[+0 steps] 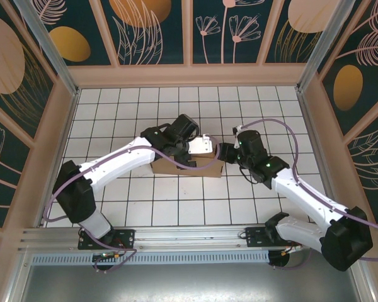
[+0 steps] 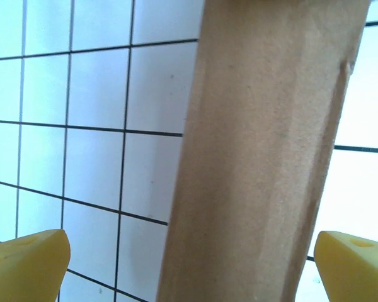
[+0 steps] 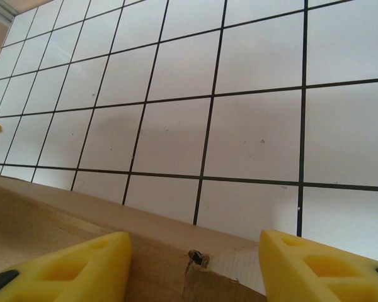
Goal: Fold the paper box
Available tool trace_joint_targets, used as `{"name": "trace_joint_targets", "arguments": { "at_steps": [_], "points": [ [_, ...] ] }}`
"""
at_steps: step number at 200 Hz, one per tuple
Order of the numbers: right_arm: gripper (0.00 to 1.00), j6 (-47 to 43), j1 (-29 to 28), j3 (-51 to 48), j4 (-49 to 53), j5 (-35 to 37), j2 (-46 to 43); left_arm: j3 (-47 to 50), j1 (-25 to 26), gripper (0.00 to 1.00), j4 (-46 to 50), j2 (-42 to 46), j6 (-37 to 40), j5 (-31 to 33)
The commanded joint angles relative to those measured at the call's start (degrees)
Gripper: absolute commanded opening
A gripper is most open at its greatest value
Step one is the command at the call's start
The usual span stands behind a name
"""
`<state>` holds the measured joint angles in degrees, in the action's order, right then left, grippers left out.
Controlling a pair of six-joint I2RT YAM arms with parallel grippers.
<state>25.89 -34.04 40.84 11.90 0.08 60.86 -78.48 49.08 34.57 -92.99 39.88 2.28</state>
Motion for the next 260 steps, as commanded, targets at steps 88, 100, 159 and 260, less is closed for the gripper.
{"name": "trace_joint_targets", "arguments": {
  "at_steps": [88, 100, 159, 260],
  "points": [
    [0.55, 0.0, -4.5, -4.2, 1.6, 12.1, -1.9, 9.9, -11.3, 0.99, -15.5, 16.6, -39.2, -12.8],
    [0.55, -0.1, -5.0, -4.6, 1.0, 12.6, -2.8, 14.5, -12.0, 0.99, -18.8, 19.0, -44.7, -7.6],
    [0.55, -1.9, -6.6, -5.6, -0.6, 14.7, -3.7, 31.5, -13.4, 0.99, -29.0, 30.5, -67.6, 2.7],
    [0.57, -4.7, -6.7, -7.3, -4.5, 14.3, -2.4, 39.5, -13.5, 0.97, -29.3, 27.0, -70.0, 17.3]
  ]
}}
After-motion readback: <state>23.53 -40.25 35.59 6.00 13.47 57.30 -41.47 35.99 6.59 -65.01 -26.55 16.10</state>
